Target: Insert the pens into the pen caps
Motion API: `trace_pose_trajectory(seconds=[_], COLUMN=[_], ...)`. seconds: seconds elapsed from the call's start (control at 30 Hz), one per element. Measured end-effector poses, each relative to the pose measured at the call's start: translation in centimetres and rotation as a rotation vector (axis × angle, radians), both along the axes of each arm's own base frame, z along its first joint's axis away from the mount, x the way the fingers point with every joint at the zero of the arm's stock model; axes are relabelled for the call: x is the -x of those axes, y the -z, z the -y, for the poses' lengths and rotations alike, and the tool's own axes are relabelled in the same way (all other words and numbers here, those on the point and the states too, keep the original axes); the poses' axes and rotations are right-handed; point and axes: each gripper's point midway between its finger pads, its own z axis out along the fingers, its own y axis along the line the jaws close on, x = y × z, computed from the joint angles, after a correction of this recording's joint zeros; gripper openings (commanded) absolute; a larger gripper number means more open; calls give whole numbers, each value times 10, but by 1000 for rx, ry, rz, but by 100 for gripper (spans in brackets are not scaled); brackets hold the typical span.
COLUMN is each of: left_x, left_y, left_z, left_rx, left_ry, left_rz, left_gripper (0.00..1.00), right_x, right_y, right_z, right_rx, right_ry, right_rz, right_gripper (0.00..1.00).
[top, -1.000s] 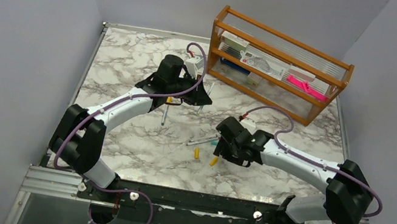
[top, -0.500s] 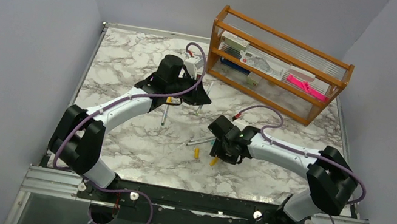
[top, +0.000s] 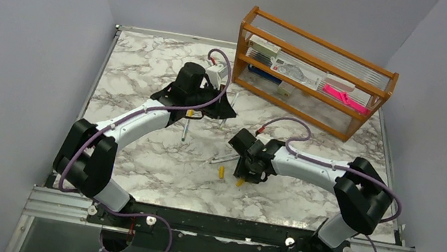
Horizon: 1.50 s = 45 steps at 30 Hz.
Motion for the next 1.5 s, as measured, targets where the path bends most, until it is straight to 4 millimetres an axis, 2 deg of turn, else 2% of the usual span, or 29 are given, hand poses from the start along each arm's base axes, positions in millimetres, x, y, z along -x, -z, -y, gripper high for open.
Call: trace_pose_trajectory(seconds=[0.1,0.23,0.4,0.57,0.67,0.73,0.8,0.9,0.97,1.03,1.1,1.17,1.23,1.3,1.5], left_x=[0,0,0,-3,-4,-2,-2,1,6,10,15,21,29,37,52], left_y=[2,5,7,7,4,-1,-8,-25,-39,-52,-64,-77,-87,-95,-102], left_z=[-1,-3,-5,-8,-8,-6,-3,5,9,10,11,12,14,17,19], left_rx=[-2,-5,-8,-2,15,40,75,150,197,233,258,284,303,318,333], left_ry=[-2,-7,-12,-24,-22,-8,3,36,61,81,98,119,148,186,248], left_rz=[-4,-10,-16,-22,-25,-29,-32,-24,-14,0,20,41,60,77,82], left_gripper=[0,0,0,0,0,0,0,0,0,0,0,0,0,0,0], right_x=[1,5,4,1,-7,-20,-38,-62,-83,-99,-115,-132,-143,-151,-164], right_y=[0,3,6,2,-13,-35,-68,-136,-193,-233,-266,-290,-303,-312,-329], right_z=[-1,-3,-5,-6,-8,-14,-24,-29,-26,-17,-10,-7,-6,-5,-7], right_rx=[-5,-6,-5,0,-11,-48,-128,-296,-425,-497,-529,-539,-539,-536,-521], right_ry=[-3,-9,-15,-13,-16,-14,-19,-8,14,37,57,68,69,67,24], right_rz=[-6,-23,-31,-18,30,91,187,371,530,643,731,798,834,857,899], right_gripper=[31,21,2,1,1,1,1,1,1,1,1,1,1,1,1])
